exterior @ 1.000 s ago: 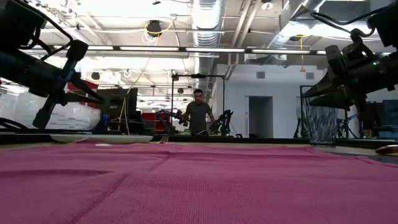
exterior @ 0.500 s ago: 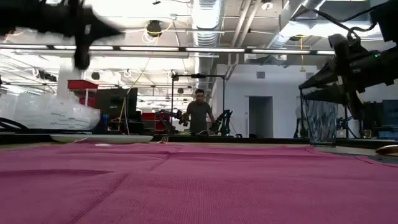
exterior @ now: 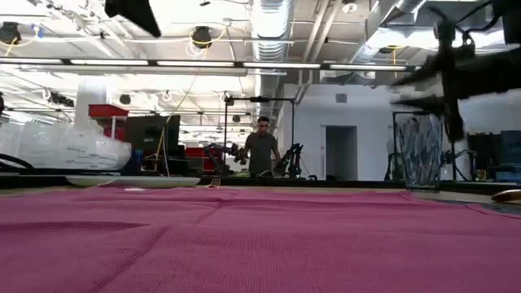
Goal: Set table place
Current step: Move the brown fork to the middle top of the table
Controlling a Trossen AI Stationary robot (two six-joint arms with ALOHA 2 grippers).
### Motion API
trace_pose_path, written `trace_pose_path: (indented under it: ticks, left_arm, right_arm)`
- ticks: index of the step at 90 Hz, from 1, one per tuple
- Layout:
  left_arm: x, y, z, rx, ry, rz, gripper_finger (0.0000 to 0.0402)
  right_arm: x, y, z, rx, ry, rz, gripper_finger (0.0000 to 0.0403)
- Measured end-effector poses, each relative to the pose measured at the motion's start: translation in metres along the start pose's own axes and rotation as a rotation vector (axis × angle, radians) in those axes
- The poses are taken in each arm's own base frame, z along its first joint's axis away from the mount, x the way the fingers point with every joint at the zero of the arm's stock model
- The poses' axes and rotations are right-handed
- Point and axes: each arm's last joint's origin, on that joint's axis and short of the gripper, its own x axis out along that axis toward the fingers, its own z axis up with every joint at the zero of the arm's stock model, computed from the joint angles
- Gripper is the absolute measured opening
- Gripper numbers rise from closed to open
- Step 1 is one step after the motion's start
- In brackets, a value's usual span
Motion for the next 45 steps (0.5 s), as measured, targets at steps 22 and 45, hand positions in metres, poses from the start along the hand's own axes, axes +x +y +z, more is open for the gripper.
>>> trace_pose_path:
  ticks: [22,45]
  left_arm:
    - [0.043,-0.005,-0.011,0.191,0.218,0.015,0.0]
    - [0.077,0.004,-0.028,0.162,0.388,-0.205,0.0]
  right_arm:
    - [0.014,0.097,0.049,-0.322,-0.09,0.306,0.0114]
    - [0.029,0.176,0.084,-0.7,0.192,0.077,0.0114]
